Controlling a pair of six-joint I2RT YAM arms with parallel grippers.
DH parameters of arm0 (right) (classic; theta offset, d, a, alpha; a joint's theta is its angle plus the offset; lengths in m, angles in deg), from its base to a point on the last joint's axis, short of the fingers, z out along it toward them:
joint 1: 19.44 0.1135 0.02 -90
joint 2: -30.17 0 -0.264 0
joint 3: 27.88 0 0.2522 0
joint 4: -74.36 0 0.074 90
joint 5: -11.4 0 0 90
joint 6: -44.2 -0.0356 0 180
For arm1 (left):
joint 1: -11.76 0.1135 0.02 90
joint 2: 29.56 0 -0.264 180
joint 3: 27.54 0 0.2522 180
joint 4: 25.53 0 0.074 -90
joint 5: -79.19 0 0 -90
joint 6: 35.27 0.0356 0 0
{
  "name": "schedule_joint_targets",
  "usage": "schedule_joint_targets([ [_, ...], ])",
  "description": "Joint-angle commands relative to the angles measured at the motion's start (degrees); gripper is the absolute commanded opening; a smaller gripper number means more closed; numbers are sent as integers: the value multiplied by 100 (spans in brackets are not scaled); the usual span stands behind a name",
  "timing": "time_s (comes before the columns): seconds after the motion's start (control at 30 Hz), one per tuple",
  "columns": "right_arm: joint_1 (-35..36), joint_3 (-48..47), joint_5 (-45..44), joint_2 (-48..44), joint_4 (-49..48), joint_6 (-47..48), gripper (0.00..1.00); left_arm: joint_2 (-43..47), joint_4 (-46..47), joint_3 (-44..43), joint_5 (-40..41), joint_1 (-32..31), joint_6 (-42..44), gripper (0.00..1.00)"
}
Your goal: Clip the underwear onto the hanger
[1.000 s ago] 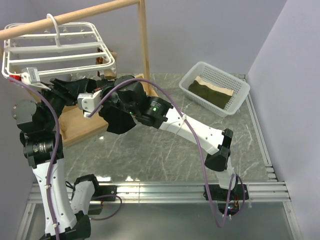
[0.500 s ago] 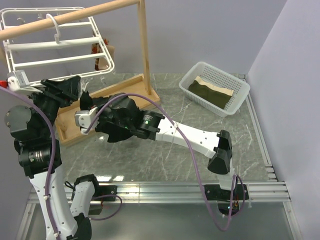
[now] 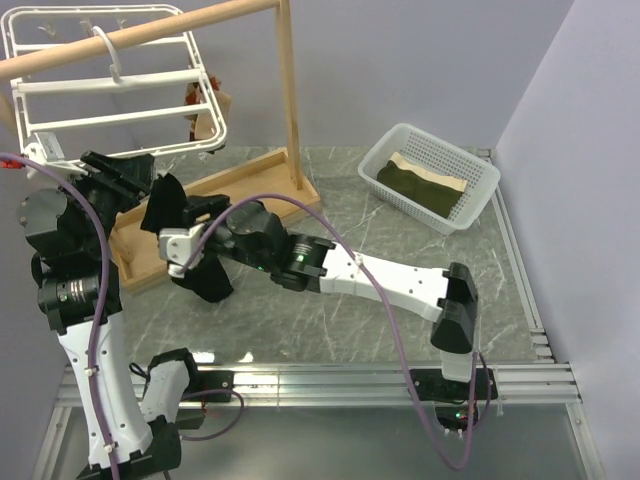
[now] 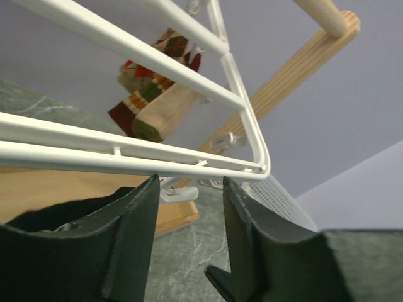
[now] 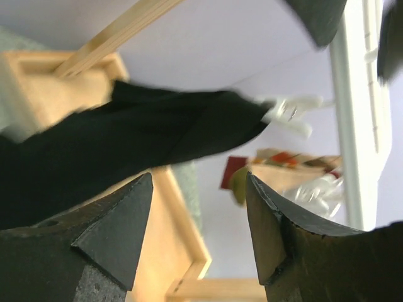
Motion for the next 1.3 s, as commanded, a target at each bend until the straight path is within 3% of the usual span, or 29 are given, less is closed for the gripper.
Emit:
schedule_joint_targets([
  [0.0,24,591,-65,-916,-466,-400,68,-109,227,-174,159,71,-8,48],
  [0.17,-169,1111,-74,-1646,-186,-979,71,-189,428,2,115,89,-87,41],
  [0.3,-687,875,153,-1866,245,-1866,72,-250,770,54,141,106,-193,33],
  [0.43,-1679,-178,970,-1500,728,-3935,72,-268,921,177,53,115,-325,26],
  [0.57,-2479,-2144,1797,-655,1606,-5679,66,-250,947,221,62,124,-325,22],
  [0.63,-2630,-2447,2219,-329,1573,-6740,65,-242,921,222,36,124,-307,21],
  [0.8,-2859,-2536,2536,92,766,-8386,65,-224,877,239,1,124,-290,23],
  [1.27,-3017,-2739,2842,1060,-289,-9918,65,-66,868,467,-96,133,-316,30],
])
